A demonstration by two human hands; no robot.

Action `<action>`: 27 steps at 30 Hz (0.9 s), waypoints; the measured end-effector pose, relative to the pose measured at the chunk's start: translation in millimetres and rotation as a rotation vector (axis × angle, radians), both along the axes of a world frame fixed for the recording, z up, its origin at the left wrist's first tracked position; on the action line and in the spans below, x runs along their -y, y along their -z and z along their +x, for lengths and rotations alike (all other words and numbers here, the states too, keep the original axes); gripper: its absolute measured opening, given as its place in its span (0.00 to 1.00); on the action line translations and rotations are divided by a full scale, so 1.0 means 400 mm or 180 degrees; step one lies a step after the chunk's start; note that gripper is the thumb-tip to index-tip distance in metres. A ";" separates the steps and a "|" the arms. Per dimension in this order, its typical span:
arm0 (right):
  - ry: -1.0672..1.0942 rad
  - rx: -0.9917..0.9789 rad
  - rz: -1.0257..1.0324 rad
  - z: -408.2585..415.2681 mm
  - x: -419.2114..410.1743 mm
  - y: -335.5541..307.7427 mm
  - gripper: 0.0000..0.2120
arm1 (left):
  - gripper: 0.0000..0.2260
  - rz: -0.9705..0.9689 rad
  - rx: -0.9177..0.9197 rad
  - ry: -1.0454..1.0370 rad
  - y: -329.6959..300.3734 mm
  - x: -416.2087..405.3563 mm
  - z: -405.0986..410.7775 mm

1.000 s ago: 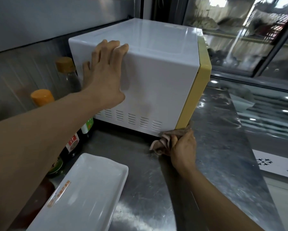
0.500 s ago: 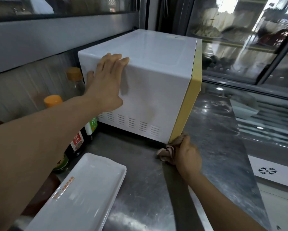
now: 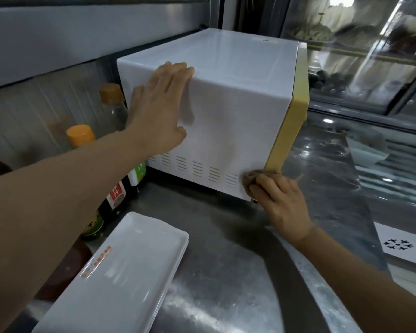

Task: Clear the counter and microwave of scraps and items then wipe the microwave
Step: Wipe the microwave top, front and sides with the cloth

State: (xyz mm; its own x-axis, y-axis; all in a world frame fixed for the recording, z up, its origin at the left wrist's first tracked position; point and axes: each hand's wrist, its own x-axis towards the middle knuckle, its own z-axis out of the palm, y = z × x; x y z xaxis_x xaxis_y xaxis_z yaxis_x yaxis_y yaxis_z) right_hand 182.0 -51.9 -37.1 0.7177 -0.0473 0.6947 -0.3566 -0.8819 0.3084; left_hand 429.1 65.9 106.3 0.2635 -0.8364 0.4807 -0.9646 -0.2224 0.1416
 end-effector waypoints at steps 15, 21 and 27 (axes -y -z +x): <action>-0.0017 -0.1606 -0.0451 0.248 -0.045 0.080 0.21 | 0.44 -0.0005 0.0080 0.0008 0.003 -0.002 0.004; 0.0090 -0.1701 -0.0461 0.131 -0.020 0.075 0.18 | 0.43 -0.0038 0.0007 0.0041 -0.002 -0.001 0.010; 0.0113 -0.1555 -0.0434 -0.003 0.002 0.051 0.18 | 0.44 0.0033 -0.0111 -0.0024 -0.003 0.004 0.005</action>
State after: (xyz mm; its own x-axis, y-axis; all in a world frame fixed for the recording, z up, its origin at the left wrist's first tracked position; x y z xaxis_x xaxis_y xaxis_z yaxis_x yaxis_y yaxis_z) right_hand 180.8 -52.9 -57.5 0.9600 -0.0098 0.2797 -0.1709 -0.8120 0.5581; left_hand 431.2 64.2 107.4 0.2861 -0.8393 0.4623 -0.9574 -0.2312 0.1727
